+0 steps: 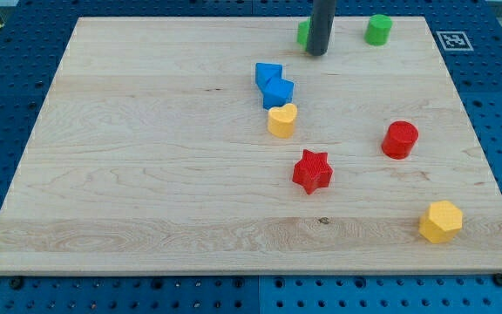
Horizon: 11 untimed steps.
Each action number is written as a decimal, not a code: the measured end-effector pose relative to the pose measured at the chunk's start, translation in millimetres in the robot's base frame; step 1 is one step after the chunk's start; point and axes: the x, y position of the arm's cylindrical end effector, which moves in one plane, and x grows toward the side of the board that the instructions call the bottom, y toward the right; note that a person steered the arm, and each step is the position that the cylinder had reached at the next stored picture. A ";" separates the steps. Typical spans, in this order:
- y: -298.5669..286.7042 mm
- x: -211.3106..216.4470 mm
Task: Push the green star towards the green circle
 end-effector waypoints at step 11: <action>24.5 -19.8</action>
